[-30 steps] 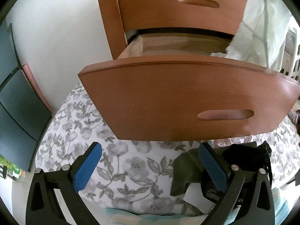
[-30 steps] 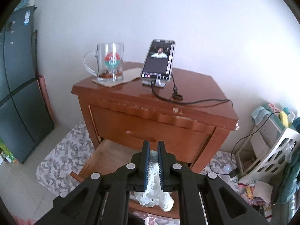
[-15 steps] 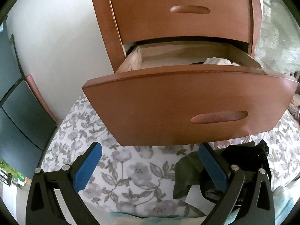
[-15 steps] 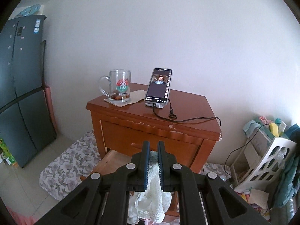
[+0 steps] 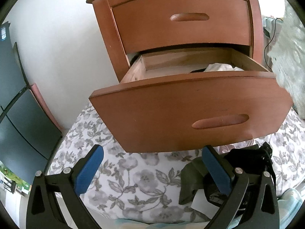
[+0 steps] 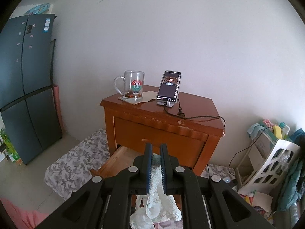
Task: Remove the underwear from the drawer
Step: 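Lift the mint lace underwear up out of the drawer with the right gripper, then carry the mint underwear down onto the clothes pile with the right gripper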
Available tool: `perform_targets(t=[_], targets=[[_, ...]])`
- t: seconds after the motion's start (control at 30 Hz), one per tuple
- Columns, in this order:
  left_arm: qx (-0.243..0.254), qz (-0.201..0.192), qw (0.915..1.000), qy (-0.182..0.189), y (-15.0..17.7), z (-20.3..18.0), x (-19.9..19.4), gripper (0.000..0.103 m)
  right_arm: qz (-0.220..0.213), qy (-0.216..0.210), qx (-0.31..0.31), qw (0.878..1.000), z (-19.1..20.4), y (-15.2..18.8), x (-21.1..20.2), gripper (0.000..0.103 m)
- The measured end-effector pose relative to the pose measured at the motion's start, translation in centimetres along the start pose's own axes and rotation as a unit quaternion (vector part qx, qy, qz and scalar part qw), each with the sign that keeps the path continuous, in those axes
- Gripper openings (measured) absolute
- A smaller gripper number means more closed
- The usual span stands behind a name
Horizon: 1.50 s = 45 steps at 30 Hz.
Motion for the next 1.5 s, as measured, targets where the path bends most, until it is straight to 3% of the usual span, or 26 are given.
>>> perform_targets(t=[0.5, 0.87, 1.03, 1.23, 1.5], targets=[[-0.001, -0.015, 0.9999, -0.007, 0.0, 0.2, -0.8, 0.103, 0.046, -0.002, 0.009, 0.999, 0.4, 3.2, 0.9, 0.009], [0.003, -0.014, 0.9999, -0.006, -0.1, 0.0, -0.7, 0.103, 0.105, -0.027, 0.016, 0.994, 1.5, 6.9, 5.6, 0.009], [0.003, -0.012, 0.9999, -0.005, -0.1, 0.0, -0.6, 0.103, 0.151, -0.021, 0.02, 0.988, 1.0, 9.8, 9.2, 0.009], [0.003, -0.011, 0.9999, -0.003, -0.1, 0.0, -0.5, 0.103, 0.234, -0.004, 0.039, 0.971, -1.0, 16.1, 14.4, 0.009], [0.003, -0.007, 1.0, 0.002, 0.1, -0.1, -0.3, 0.103, 0.324, 0.029, 0.11, 0.939, -5.0, 25.6, 19.1, 0.009]])
Point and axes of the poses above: each gripper's, at about its wrist camera, not at the fingertips, and x roughly the way its jaws point, z to its left, y to its underside, the point moved 7 cm from there along x, roughly the way its jaws point, and after that the axes turned 12 degrees about x, right-handed, at the moved point
